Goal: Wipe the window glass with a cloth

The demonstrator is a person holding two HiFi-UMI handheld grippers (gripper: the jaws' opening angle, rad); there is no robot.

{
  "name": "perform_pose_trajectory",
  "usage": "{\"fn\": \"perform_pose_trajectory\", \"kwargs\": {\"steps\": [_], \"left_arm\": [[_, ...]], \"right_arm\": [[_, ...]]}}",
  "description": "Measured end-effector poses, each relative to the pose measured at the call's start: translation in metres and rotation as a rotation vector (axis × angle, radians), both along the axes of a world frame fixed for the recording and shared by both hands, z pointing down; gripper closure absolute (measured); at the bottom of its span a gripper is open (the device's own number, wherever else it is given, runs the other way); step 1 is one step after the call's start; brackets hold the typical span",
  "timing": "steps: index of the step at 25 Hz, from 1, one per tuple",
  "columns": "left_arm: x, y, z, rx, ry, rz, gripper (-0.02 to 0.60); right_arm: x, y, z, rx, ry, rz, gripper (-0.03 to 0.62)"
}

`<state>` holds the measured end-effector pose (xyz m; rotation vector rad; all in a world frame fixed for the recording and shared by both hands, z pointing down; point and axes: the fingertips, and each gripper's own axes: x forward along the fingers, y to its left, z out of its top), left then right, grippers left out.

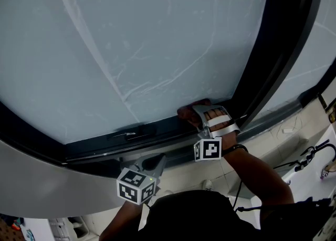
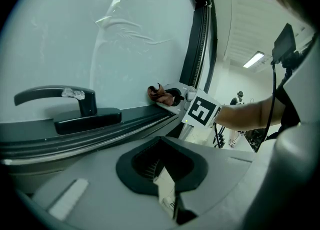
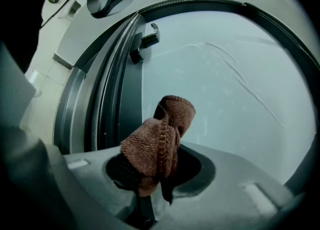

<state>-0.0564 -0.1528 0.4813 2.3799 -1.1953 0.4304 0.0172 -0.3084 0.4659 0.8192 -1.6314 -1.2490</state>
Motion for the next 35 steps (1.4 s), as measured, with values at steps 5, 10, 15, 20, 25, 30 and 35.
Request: {"fn": "perform_pose_trajectory", "kwargs": {"steps": [5,10,15,20,25,30,35], "left_arm": [[-0.001,0.0,0.001,0.0,-0.002,-0.002,0.565],[-0.001,0.0,-0.001,0.005,0.001,0.002,0.565],[-0.001,0.001,-0.002,0.007,-0.001,0.002,0.565],[-0.006,0.004,-0.004,0.01,-0.001,-0.008,0.565],[-0.014,0.006,-0.004,0.011,0.0,-0.027,0.565],[-0.019,0.009,-0.006,0.018,0.003,-0.032,0.565],[-0.028,0.013,-0.009,0.029,0.004,-0.043,0.565]], "right_arm": [[0.0,0.0,0.005,-0.002,0.002,0.001,0.499],[0.0,-0.001,0.004,0.003,0.008,0.001,0.499],[0.0,-0.001,0.005,0.006,0.013,0.002,0.499],[0.0,0.001,0.007,-0.063,0.019,0.002,0.497],[-0.02,0.034,-0.046,-0.069,-0.03,-0.06,0.497],[-0.046,0.058,-0.126,0.073,-0.083,-0.148,0.497],[-0.06,0.06,-0.213,0.245,-0.149,-0.166,0.497]]}}
